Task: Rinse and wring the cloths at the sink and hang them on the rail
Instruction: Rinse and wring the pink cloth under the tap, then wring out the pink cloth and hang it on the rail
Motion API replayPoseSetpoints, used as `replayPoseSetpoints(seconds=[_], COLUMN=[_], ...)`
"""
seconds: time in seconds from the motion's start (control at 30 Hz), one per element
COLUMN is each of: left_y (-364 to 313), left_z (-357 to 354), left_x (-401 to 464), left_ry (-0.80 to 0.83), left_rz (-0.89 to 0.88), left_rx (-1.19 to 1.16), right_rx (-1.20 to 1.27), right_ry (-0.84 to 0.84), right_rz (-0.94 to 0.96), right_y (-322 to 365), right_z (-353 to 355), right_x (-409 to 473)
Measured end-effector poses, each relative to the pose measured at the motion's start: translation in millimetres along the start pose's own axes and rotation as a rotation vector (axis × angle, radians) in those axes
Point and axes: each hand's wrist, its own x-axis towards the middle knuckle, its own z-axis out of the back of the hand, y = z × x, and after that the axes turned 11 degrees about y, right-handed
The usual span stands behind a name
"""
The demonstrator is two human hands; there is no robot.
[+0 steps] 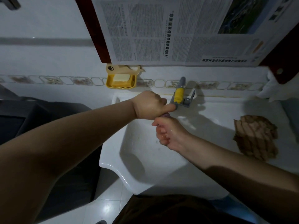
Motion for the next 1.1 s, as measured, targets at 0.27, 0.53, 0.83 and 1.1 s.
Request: replayPoseSetpoints(seconds=[0.27, 0.53, 0.83, 1.1], left_y=[3, -7, -50, -80], left_z=[9, 4, 2, 23], left_x=[4, 1, -8, -20], left_ry=[-0.076, -0.056, 0.489, 0.431], left_rz=[-0.037, 0.007, 0.632, 0.922], left_rx=[0.077, -0.053, -0.475, -1.214], right_rx=[0.163, -0.24, -0.693, -0.959], right_ry=[0.033, 0.088, -0.01, -0.201], right_rz=[-0.003, 0.059, 0.345, 0.613], right_y=[1, -2, -3, -2], right_z=[-6, 22, 78, 94], right_x=[-10, -9, -8, -23])
